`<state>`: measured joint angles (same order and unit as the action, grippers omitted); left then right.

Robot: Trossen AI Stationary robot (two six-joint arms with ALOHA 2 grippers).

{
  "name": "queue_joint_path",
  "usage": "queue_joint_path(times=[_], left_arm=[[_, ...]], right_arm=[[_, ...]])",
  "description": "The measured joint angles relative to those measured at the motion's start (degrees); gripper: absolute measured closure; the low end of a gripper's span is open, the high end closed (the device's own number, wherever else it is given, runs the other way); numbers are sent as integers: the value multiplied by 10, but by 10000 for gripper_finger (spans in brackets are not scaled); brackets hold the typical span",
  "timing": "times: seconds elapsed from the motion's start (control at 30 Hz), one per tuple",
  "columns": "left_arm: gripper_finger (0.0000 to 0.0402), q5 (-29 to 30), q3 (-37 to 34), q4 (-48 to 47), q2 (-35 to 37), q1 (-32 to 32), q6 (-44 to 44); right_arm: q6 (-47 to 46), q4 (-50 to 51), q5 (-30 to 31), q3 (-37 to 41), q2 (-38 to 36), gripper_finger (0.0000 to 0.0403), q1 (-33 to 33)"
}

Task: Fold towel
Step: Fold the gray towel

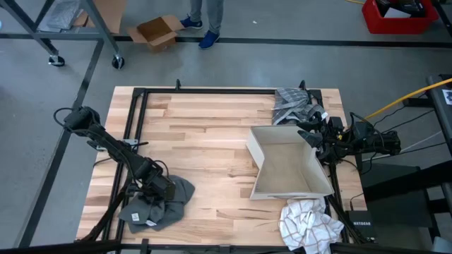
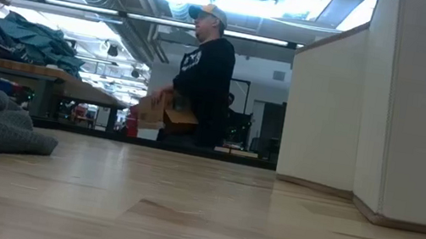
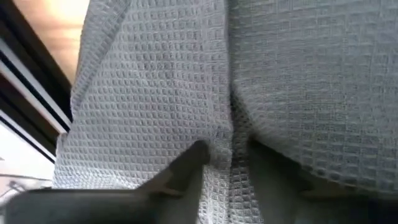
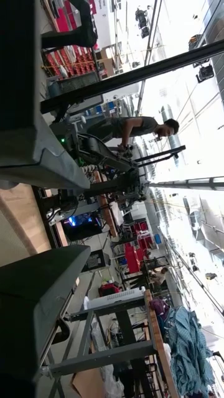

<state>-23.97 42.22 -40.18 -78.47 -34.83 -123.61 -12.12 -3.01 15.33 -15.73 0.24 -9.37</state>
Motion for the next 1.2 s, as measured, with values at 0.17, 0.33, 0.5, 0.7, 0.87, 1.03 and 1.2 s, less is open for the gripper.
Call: queue_joint_path(times=[0.17,0.33,0.5,0.7,0.87,1.03,1.2], left_arm=[[392,26,0,3,7,0,19],[399,100,6,8,15,11,27],[400,187,22,8,26,40,75],[401,270,46,7,48,90,154],[401,334,70,14,79,142,220],[401,382,86,87,109,199,303],[401,389,86,189,118,252,375]], right_arm=[[0,0,0,0,0,242,0],[4,-1,0,0,0,242,0],[6,-2,0,0,0,242,0],[7,-1,0,0,0,242,0],[38,-2,0,0,0,242,0],[83,-3,0,0,0,242,0],[142,-10,0,0,4,242,0]])
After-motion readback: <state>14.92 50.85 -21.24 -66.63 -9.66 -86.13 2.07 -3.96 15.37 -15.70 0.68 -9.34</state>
